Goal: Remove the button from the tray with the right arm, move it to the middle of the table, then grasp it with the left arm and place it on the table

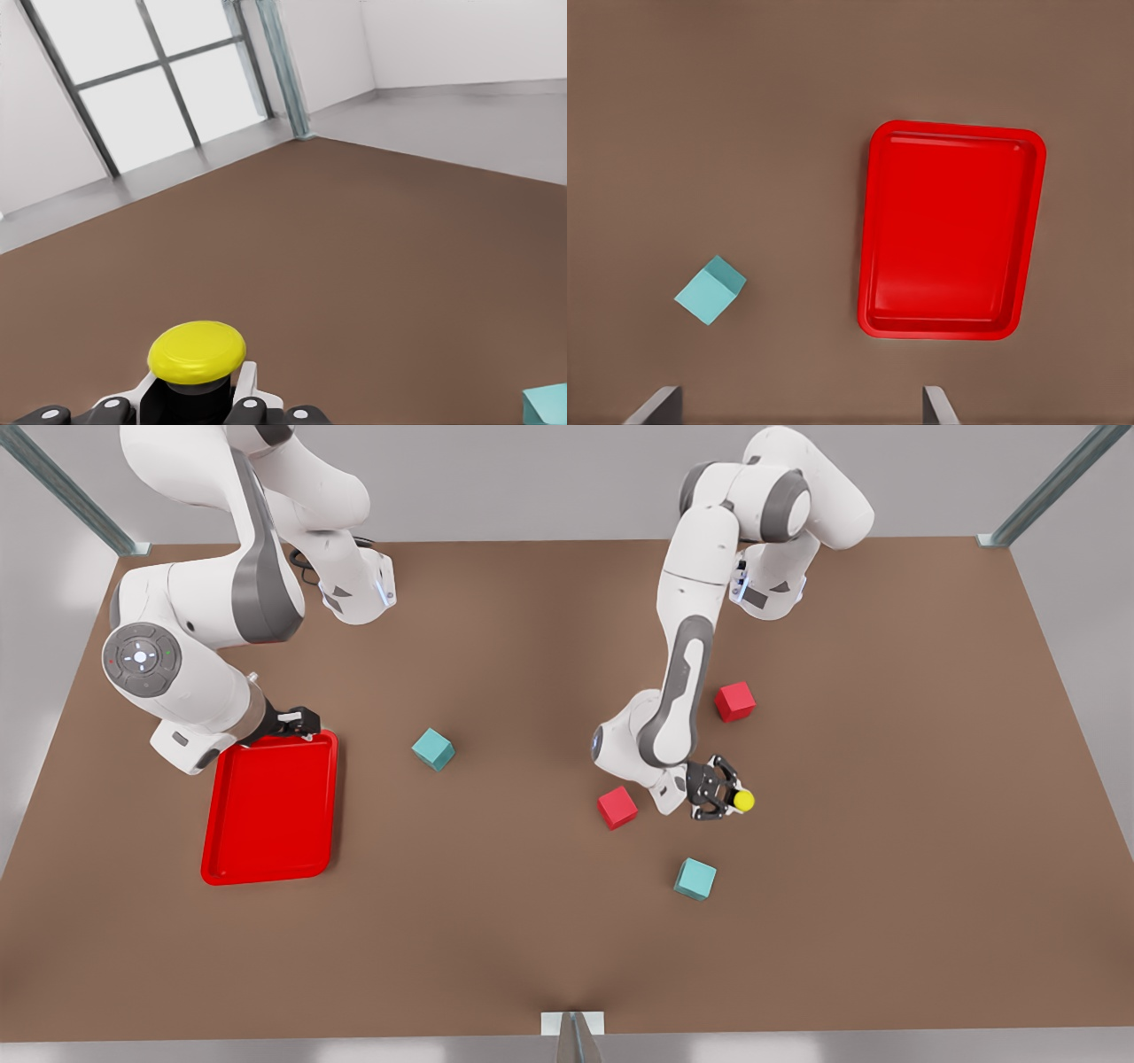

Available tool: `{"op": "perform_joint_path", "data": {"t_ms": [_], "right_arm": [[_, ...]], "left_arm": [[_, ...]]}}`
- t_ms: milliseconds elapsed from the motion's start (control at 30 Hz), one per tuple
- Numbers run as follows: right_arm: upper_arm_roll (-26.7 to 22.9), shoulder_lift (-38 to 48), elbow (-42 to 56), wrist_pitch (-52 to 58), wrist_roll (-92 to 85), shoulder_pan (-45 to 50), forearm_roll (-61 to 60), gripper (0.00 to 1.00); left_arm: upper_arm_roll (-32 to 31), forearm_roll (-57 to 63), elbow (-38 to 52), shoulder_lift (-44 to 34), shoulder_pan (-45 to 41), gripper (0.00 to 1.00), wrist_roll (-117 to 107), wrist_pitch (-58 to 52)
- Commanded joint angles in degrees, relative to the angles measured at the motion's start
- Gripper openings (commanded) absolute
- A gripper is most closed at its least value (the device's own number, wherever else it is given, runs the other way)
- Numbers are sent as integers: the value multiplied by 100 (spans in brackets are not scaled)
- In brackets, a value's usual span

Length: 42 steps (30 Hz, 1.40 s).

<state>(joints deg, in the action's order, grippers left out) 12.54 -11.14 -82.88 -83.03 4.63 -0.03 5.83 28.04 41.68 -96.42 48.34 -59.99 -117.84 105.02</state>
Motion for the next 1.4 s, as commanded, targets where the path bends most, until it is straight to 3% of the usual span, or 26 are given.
{"op": "perform_joint_path", "data": {"t_ms": [0, 700, 767, 800, 833, 1367], "right_arm": [[3, 6, 0, 7, -6, 3, -3, 100], [11, 6, 0, 51, 3, 21, -3, 100], [11, 6, -18, 51, 3, 47, -3, 100], [11, 6, -44, 51, 3, 65, -3, 100], [11, -2, -18, 51, 3, 135, -3, 100], [-15, 6, 9, 174, -15, 29, -12, 100]], "left_arm": [[17, 130, 0, 88, 5, 48, -2630, 256], [8, 754, 0, 660, 225, 49, -2990, 625], [8, 763, 0, 660, 225, 61, -2981, 625], [17, 763, 0, 660, 225, 77, -2972, 625], [17, 763, 0, 660, 225, 100, -2972, 625], [281, 983, -9, 493, 111, 100, -2595, 476]]}}
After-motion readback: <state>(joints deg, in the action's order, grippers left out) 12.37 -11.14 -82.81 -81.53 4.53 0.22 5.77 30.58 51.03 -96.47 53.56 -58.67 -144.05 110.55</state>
